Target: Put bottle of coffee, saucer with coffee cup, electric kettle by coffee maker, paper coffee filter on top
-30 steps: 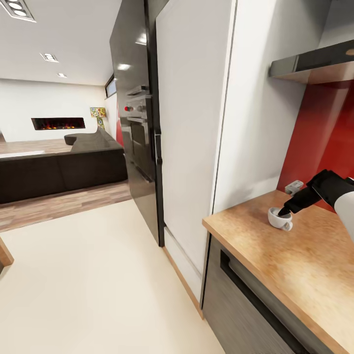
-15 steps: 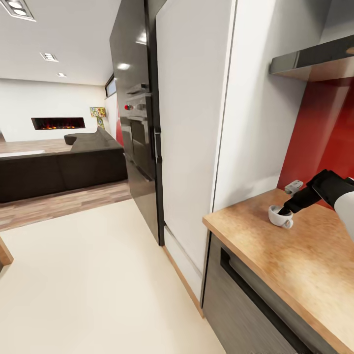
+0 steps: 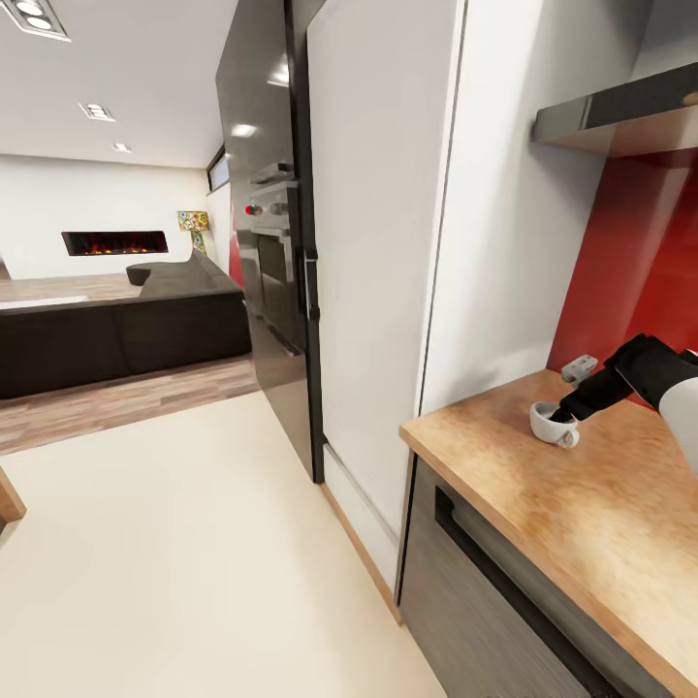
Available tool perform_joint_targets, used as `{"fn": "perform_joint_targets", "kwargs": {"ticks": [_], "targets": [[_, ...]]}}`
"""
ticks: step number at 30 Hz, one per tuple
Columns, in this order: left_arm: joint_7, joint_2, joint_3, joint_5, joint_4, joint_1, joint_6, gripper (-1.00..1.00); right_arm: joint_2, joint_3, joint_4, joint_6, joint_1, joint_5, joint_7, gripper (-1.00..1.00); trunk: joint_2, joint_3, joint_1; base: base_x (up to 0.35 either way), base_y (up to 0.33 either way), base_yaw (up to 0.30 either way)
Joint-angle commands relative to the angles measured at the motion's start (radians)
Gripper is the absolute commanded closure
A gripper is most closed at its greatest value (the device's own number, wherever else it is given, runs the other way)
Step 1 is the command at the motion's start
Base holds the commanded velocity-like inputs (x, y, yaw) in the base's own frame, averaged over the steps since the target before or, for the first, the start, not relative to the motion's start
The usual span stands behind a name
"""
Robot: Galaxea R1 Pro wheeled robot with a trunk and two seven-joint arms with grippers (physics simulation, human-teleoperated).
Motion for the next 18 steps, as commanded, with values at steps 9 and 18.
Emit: {"fn": "perform_joint_targets", "kwargs": {"ticks": [9, 18], "targets": [[-0.003, 0.000, 0.002, 0.007, 0.000, 0.000, 0.010, -1.00, 0.000, 0.006, -0.002, 0.007, 0.000, -0.004, 0.005, 1.00, -0.001, -0.001, 0.000, 0.000, 0.000, 0.000], [-0.004, 0.000, 0.002, 0.007, 0.000, 0.000, 0.010, -1.00, 0.000, 0.006, -0.002, 0.007, 0.000, -0.004, 0.007, 1.00, -0.001, -0.001, 0.000, 0.000, 0.000, 0.000]]}}
